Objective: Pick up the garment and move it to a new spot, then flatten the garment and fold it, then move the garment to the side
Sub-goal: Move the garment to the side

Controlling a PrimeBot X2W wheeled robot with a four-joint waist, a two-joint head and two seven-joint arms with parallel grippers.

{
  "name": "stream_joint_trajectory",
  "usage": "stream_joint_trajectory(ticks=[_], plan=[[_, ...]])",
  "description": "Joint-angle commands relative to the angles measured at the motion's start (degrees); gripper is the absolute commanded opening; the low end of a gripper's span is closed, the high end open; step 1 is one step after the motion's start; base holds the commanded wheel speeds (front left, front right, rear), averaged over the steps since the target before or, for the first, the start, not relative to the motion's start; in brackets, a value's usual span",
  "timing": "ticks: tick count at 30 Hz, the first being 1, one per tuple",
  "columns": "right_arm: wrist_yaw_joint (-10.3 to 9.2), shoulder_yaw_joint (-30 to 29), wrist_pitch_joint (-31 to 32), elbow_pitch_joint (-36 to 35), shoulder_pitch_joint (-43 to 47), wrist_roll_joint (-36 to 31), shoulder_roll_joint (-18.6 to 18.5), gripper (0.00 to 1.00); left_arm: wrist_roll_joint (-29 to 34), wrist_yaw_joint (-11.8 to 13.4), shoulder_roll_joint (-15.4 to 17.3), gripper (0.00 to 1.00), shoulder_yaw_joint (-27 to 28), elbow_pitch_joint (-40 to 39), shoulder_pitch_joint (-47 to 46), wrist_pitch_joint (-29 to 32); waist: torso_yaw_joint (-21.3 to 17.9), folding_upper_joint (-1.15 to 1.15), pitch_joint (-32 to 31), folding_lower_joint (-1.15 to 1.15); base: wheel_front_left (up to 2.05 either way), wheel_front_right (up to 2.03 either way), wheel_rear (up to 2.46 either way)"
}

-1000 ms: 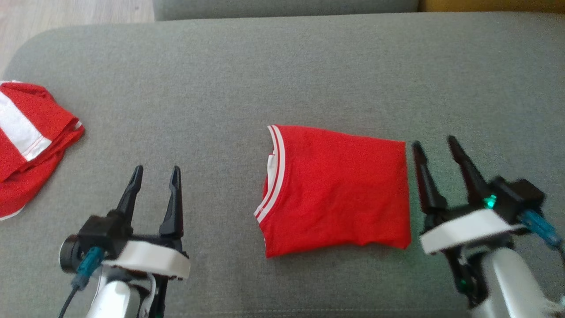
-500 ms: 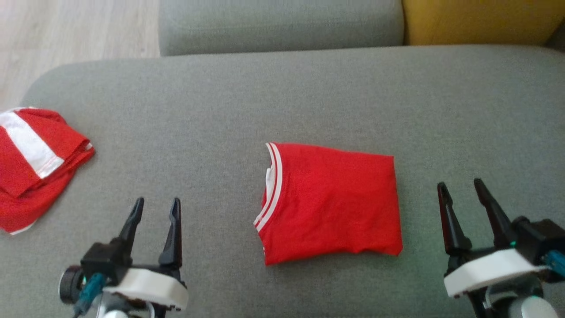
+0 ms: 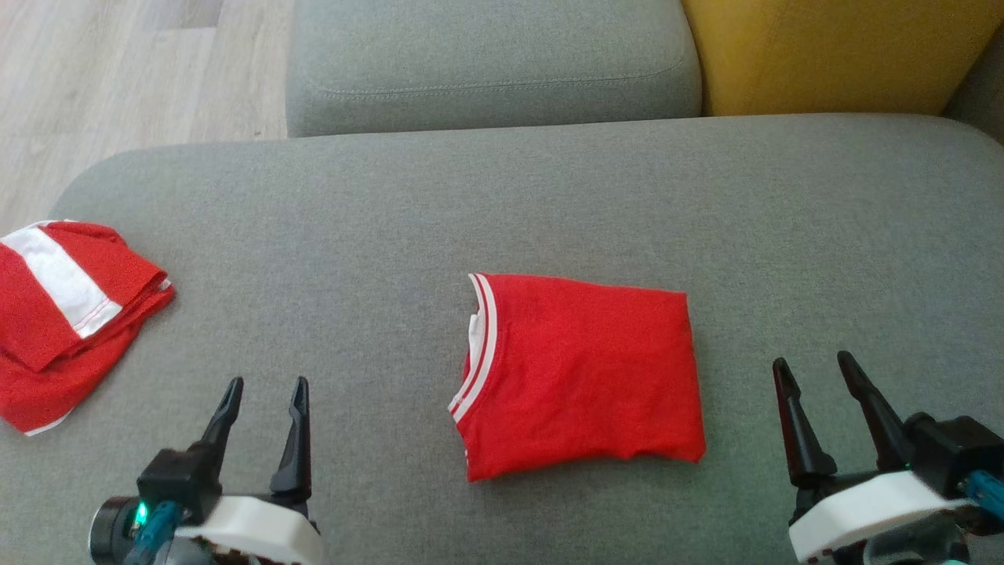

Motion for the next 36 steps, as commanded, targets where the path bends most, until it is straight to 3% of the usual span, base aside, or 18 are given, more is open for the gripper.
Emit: stream_joint_trajectory(ticks=[1,26,36], plan=[[0.39,0.8,0.1,-2.6,-1.3,-0.3,-0.3,1.00,0.3,0.4,1.2,1.00,2.0,-2.3,-1.8,0.1,0.0,0.00,0.0,0.00,0.00,0.00,0.00],[0.39,0.6,0.3,-1.6,-1.5,0.2,0.3,1.00,-0.4,1.5,1.9,1.00,1.8,-2.7,-2.4,0.4,0.9,0.00,0.4,0.00,0.00,0.00,0.00],[0.39,1.6,1.8,8.9,-8.3,2.2,-0.2,1.00,-0.6,1.3,1.1,1.00,1.8,-3.5,-7.3,-1.1,4.4,0.00,5.9,0.00,0.00,0.00,0.00]])
